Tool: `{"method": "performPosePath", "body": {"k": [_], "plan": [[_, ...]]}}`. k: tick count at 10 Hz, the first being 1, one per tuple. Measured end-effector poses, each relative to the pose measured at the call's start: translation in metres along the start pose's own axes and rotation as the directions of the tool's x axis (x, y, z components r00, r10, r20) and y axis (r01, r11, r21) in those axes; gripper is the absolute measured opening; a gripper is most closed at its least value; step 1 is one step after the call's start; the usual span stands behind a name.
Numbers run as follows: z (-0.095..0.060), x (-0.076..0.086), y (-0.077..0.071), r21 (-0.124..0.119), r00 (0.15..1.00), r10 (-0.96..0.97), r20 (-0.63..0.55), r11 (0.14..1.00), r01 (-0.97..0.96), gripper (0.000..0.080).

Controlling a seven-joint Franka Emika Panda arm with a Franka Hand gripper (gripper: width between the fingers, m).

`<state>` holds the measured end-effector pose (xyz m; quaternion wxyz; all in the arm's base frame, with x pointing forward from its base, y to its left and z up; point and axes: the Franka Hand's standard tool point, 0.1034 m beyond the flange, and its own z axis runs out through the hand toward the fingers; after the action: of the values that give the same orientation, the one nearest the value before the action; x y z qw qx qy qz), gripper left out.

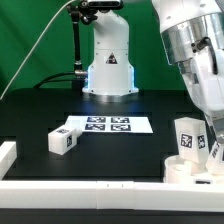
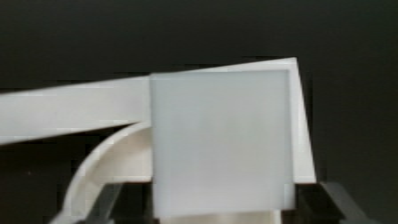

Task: Assemble stool

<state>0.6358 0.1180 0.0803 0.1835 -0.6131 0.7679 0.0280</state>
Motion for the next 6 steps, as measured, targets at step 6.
{"method": "performPosePath", "body": {"k": [6], "plan": [[0.0018,-0.0035,0.0033,-0.005,0.939,0.343,0.018,0.939,-0.343,0.0340]]}}
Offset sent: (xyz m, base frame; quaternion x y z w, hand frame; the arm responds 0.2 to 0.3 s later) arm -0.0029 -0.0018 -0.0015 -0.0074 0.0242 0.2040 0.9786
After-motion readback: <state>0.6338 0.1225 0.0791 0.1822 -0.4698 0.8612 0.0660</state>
